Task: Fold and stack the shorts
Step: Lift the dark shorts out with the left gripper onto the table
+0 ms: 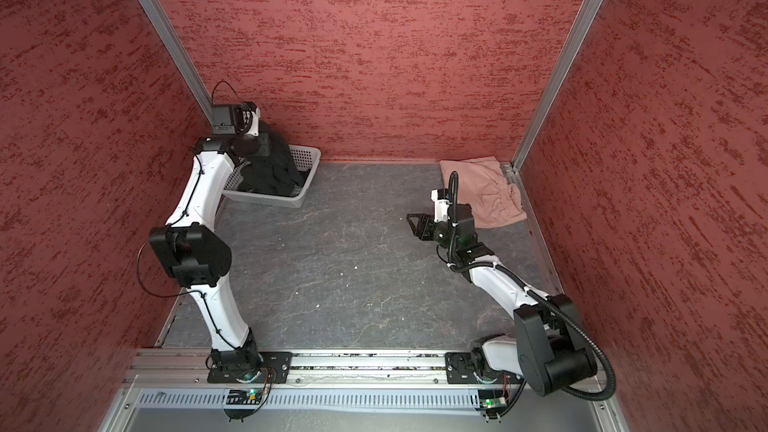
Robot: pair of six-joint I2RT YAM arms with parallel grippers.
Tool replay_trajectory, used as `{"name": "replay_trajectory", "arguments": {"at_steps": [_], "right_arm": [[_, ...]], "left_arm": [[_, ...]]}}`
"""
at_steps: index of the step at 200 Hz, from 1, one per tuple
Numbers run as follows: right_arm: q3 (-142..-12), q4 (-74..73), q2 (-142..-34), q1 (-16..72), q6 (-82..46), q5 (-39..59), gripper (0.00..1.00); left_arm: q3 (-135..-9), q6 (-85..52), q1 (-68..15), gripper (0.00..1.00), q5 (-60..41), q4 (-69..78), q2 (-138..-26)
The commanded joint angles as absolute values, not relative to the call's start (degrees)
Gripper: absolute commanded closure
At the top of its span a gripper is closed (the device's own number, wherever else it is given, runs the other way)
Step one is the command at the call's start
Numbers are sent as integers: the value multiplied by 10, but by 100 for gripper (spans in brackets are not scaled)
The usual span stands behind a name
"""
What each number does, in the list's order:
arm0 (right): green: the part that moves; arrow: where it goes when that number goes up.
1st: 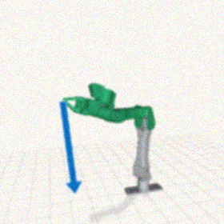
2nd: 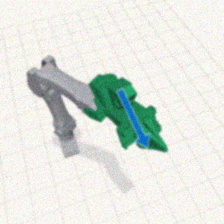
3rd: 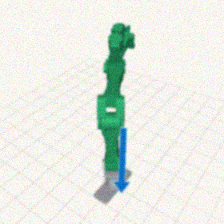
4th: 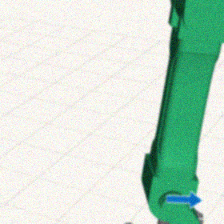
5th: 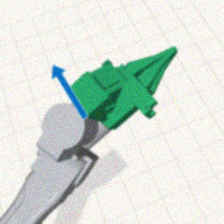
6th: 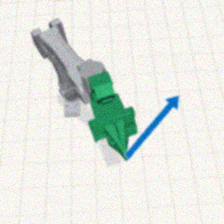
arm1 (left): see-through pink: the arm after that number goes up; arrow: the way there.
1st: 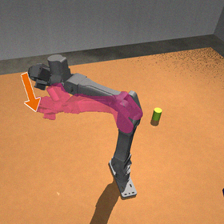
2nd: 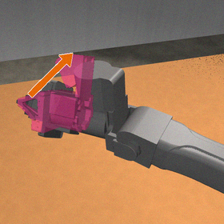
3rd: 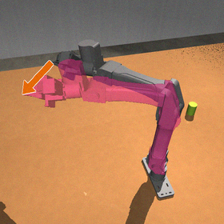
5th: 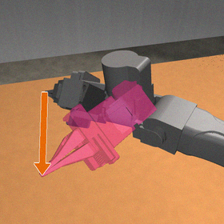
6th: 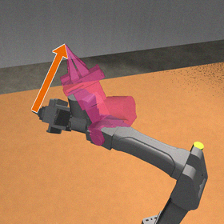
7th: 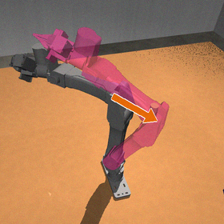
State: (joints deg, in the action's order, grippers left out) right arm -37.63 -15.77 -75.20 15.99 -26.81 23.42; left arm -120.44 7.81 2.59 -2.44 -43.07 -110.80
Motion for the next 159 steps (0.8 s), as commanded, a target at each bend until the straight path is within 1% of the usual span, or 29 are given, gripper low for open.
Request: {"name": "replay_trajectory", "arguments": {"at_steps": [1,43,62,77,93,114,131,150,159], "right_arm": [[-369,-205,-762,162,-273,251,45],[-370,-220,-765,162,-270,247,45],[-378,-202,-762,162,-266,216,45],[-384,-185,-751,162,-262,189,44],[-393,-169,-738,160,-255,170,42],[-414,-117,-726,153,-241,147,42],[-427,-68,-713,145,-230,123,41],[-431,-13,-694,133,-227,84,38],[-432,12,-685,125,-228,65,38]], "left_arm": [[-1234,82,-14,100,-63,-392,-1054],[-1366,96,-111,100,-86,-474,-1008],[-1412,92,-163,100,-121,-511,-995],[-1419,102,-212,100,-129,-524,-977],[-1418,103,-261,100,-109,-528,-963],[-1420,72,-287,100,-117,-552,-955],[-1374,59,-304,100,-71,-558,-936],[-1207,14,-298,100,-19,-493,-884],[-1105,-9,-292,100,-25,-437,-852]]}}
